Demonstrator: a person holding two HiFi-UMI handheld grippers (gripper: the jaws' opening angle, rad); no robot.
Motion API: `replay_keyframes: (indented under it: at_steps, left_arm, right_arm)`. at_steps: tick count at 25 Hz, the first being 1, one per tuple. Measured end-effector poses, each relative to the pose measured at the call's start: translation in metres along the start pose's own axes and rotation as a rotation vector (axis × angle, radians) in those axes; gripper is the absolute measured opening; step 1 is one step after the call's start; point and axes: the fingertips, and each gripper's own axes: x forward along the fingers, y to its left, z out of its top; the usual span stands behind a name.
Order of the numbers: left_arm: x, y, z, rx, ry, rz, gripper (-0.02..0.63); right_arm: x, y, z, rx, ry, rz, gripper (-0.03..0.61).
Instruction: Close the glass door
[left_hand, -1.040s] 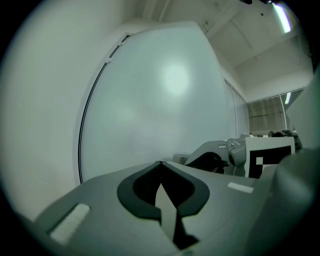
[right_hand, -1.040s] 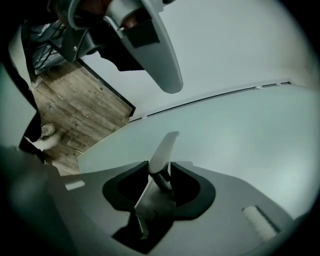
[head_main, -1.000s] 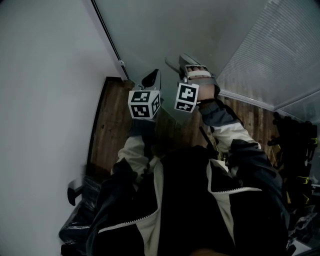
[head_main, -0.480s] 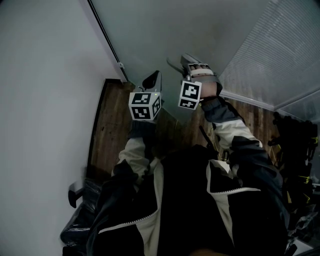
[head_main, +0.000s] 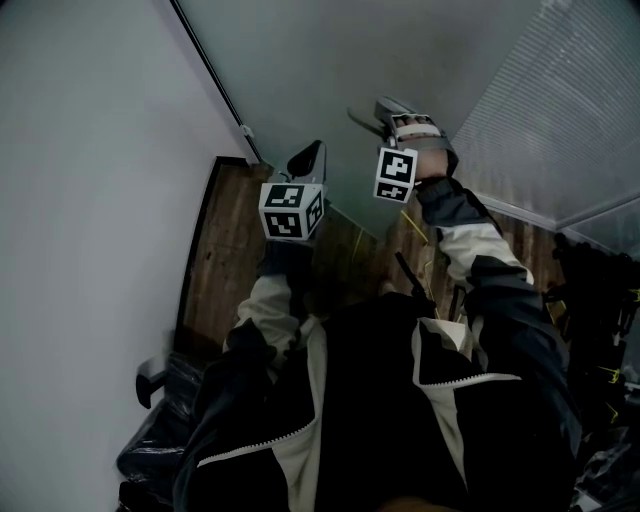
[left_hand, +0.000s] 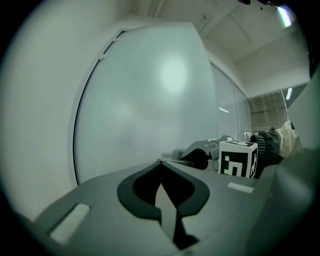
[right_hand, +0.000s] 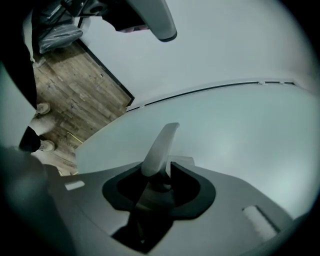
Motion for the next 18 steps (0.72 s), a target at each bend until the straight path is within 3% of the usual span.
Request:
replay_keyframes:
  at_steps: [6, 9, 11, 18]
  left_arm:
    - [0.031, -0.016, 0.014, -0.011, -0.008, 0.024, 0.002]
    - [0.044, -0.031, 0.033, -0.048, -0.051, 0.017, 0.002]
    - [0.052, -0.042, 0.044, -0.029, -0.068, 0.015, 0.002]
    - [0.069, -0.048, 0.044, -0.019, -0.053, 0.064, 0.003]
  right_arm:
    - [0.039, -0.02, -0.047, -0.057, 0.039, 0.008, 0.146]
    - [0.062, -0.03, -0.07, -0.134, 0.061, 0.008, 0.14]
    - [0.076, -0.037, -0.085, -0.161, 0.074, 0.006, 0.138]
    - [0.137, -0.064, -0.123, -0.158, 0.122, -0.016, 0.138]
